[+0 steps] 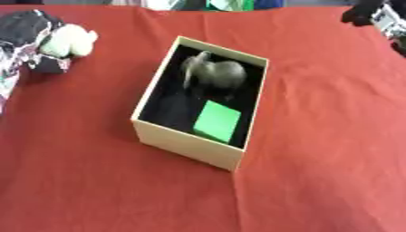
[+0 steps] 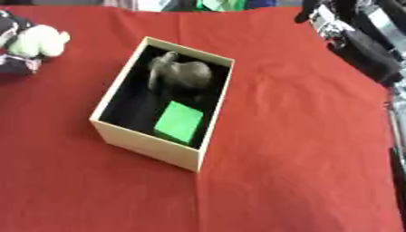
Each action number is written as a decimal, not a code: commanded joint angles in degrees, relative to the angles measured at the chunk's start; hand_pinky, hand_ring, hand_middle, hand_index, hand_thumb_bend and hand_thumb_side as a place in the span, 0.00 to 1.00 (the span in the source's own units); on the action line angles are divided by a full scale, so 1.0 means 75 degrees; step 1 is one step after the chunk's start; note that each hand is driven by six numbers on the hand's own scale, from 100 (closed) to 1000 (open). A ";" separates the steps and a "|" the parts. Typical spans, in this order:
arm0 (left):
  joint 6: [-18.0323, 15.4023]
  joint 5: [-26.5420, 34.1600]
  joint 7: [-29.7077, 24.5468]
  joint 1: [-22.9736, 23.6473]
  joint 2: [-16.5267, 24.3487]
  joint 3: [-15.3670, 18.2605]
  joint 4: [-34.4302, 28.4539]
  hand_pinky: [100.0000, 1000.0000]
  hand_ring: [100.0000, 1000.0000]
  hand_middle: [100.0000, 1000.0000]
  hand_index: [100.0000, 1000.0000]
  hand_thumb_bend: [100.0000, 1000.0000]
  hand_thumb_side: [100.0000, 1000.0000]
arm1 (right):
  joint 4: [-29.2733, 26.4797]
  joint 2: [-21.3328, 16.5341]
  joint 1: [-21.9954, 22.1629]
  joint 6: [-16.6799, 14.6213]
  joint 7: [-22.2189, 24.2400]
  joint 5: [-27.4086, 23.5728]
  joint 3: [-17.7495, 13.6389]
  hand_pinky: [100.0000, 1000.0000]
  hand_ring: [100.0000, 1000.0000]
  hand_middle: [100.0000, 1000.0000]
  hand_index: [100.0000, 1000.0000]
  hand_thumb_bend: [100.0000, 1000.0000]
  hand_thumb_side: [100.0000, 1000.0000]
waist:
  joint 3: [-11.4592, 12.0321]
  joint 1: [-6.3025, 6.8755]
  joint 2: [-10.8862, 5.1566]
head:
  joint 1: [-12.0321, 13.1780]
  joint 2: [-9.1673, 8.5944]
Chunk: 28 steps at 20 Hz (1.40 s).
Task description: Pick up objects on the table and place them in the box.
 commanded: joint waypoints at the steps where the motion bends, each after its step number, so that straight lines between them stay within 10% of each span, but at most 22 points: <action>1: 0.0060 -0.0093 0.0184 -0.0132 0.0257 -0.0017 -0.0478 0.00 0.37 0.37 0.43 0.00 0.09 | -0.0154 -0.0101 -0.0036 -0.0005 0.0005 -0.0046 -0.0077 0.80 0.76 0.56 1.00 0.00 0.79 | 0.0017 0.0022 -0.0289 | -0.0064 0.0088; 28: -0.1094 0.1166 -0.0921 0.0108 -0.1036 -0.1644 -0.5401 0.00 0.36 0.37 0.44 0.00 0.04 | -0.0154 -0.0104 0.0075 0.0001 -0.0249 -0.0066 -0.0122 0.80 0.76 0.56 1.00 0.00 0.75 | 0.0309 0.0035 -0.0785 | -0.0387 0.0461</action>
